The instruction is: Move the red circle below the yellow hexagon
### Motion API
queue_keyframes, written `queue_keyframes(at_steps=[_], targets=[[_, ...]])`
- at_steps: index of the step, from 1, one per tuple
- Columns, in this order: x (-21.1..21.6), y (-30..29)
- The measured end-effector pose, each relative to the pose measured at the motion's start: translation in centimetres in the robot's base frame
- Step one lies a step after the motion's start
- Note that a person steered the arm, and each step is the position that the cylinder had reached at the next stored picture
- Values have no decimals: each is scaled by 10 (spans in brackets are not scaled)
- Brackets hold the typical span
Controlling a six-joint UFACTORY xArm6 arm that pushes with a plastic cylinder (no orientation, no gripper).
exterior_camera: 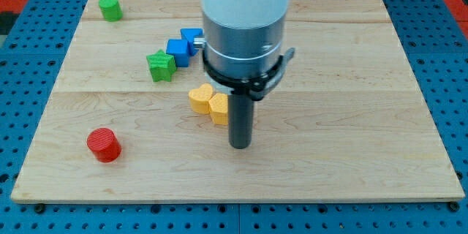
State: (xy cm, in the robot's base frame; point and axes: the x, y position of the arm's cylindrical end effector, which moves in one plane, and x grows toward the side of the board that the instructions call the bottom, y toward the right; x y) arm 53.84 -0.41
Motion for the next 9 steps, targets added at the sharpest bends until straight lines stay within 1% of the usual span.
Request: queue_keyframes(at_steps=[2,3,4,5,6,7,8,9], targets=[[0,-64],[0,-64],[-6,-106],[-36,-204],[-33,-255],[-4,-256],[-4,-242],[-1,-185]])
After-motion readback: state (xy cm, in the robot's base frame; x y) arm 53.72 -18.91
